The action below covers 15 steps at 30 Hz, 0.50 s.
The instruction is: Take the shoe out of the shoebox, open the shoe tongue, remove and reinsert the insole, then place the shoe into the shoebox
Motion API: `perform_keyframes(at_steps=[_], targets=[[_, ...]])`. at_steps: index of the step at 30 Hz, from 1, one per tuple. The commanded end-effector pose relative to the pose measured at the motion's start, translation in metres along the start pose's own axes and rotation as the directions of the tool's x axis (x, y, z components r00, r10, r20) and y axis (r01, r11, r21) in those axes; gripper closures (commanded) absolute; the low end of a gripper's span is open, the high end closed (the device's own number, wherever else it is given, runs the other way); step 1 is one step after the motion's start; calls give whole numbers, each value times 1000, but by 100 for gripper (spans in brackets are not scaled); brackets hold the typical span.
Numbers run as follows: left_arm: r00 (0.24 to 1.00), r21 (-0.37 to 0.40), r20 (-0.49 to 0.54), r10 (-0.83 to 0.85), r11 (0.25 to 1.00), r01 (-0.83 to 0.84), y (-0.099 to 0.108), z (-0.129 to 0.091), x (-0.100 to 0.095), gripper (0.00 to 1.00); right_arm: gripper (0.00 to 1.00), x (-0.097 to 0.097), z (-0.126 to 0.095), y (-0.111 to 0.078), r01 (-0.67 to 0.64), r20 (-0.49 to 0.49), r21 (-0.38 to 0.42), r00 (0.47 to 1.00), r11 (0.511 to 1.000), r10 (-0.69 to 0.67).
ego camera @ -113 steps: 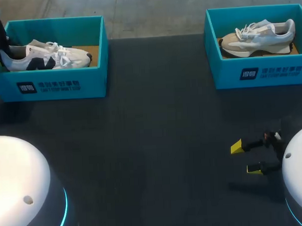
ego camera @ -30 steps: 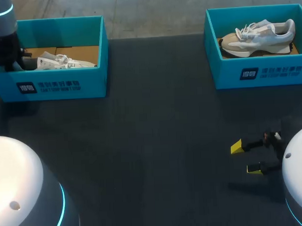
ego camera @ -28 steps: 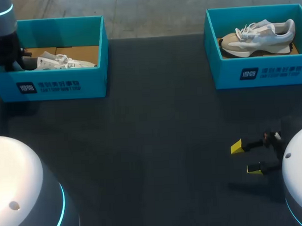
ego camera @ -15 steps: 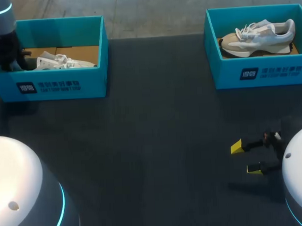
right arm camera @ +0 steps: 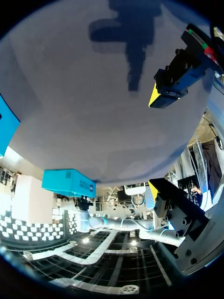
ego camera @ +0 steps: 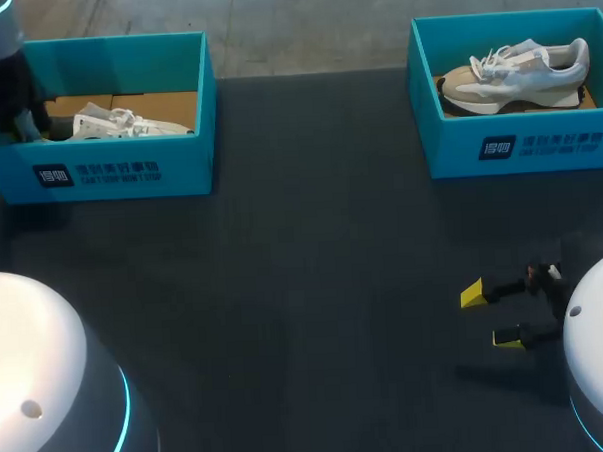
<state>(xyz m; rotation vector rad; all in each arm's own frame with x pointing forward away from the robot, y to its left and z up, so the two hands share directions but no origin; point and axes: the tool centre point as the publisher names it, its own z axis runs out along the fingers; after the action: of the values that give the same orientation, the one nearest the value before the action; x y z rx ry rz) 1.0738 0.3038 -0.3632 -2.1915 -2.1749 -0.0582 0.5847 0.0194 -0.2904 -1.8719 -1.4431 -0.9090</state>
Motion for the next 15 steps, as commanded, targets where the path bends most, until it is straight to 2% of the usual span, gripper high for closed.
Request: perform_keyframes(at_steps=[1, 15], targets=[[1000, -11, 4, 1, 1000, -1, -3, -9, 1, 50, 0, 1, -2, -3, 0, 1, -4, 1000, 1000, 0], [999, -53, 52, -4, 999, 7, 0, -37, -1, 45, 0, 1, -2, -3, 0, 1, -4, 1000, 1000, 0]])
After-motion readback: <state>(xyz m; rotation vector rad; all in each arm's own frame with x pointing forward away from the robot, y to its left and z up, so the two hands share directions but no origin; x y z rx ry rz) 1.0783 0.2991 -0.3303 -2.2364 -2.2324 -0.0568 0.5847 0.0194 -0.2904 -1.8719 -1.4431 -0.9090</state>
